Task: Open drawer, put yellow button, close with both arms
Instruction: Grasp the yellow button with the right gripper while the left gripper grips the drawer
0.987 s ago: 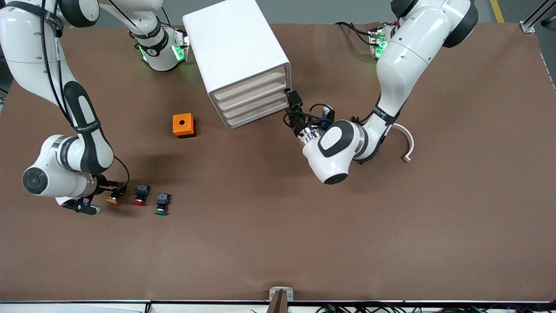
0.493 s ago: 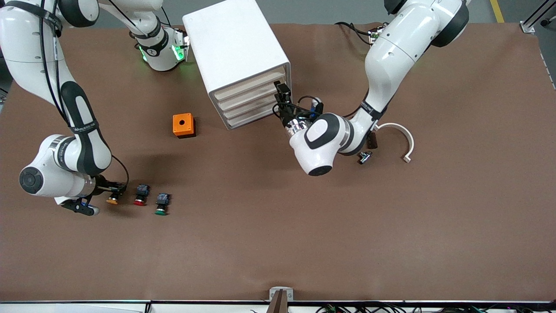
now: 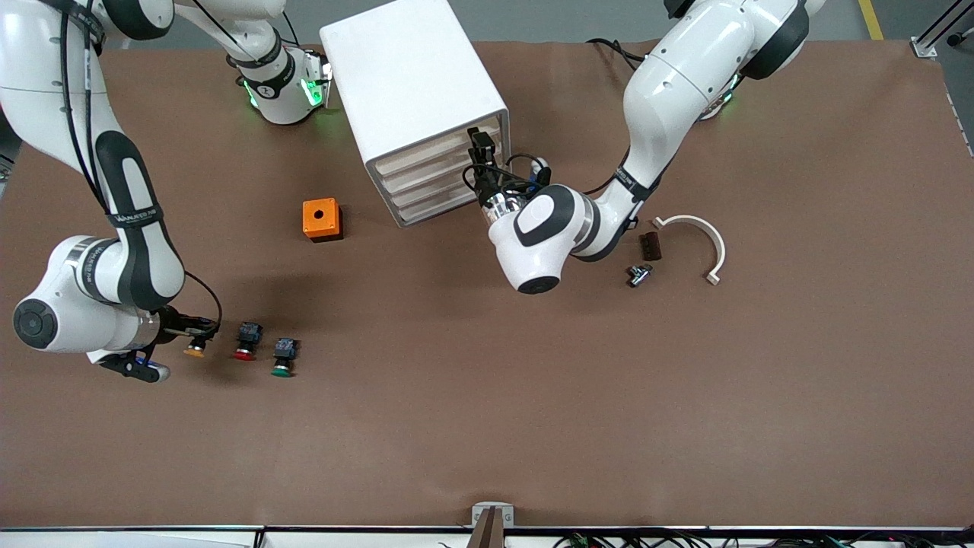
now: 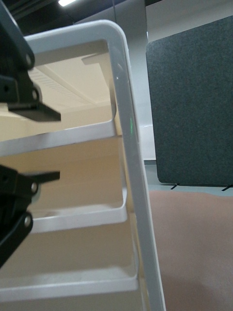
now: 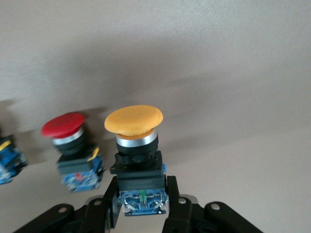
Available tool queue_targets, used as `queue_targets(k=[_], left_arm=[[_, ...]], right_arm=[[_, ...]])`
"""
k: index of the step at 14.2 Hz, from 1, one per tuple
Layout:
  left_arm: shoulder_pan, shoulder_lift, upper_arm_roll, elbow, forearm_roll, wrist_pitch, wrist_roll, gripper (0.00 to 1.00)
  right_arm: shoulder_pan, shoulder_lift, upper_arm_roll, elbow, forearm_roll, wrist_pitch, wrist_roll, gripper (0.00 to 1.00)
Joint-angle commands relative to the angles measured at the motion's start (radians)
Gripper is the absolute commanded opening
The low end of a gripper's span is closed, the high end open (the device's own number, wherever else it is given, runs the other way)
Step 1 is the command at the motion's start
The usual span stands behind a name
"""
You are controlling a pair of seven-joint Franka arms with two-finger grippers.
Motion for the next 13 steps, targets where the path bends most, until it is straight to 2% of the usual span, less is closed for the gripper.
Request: queue_targets(k=[1, 7, 13], left_arm=[[-0.019, 0.004, 0.001, 0.016, -0.020, -0.020, 0.010, 0.34], [-0.022, 0.006, 0.001, 0.014, -0.023, -0.020, 0.025, 0.15], [-0.008, 0.004, 0.003, 0.014, -0.023, -0.020, 0.021, 0.15]], right_arm=[[0.033, -0.051, 0.002, 0.009, 0.010, -0.073, 0.082, 0.00], [0.124, -0.157, 0.004, 0.009, 0.011, -0.225, 0.278, 0.00], [0.188, -0.236, 0.004, 0.008, 0.061, -0.311, 0.446, 0.00]])
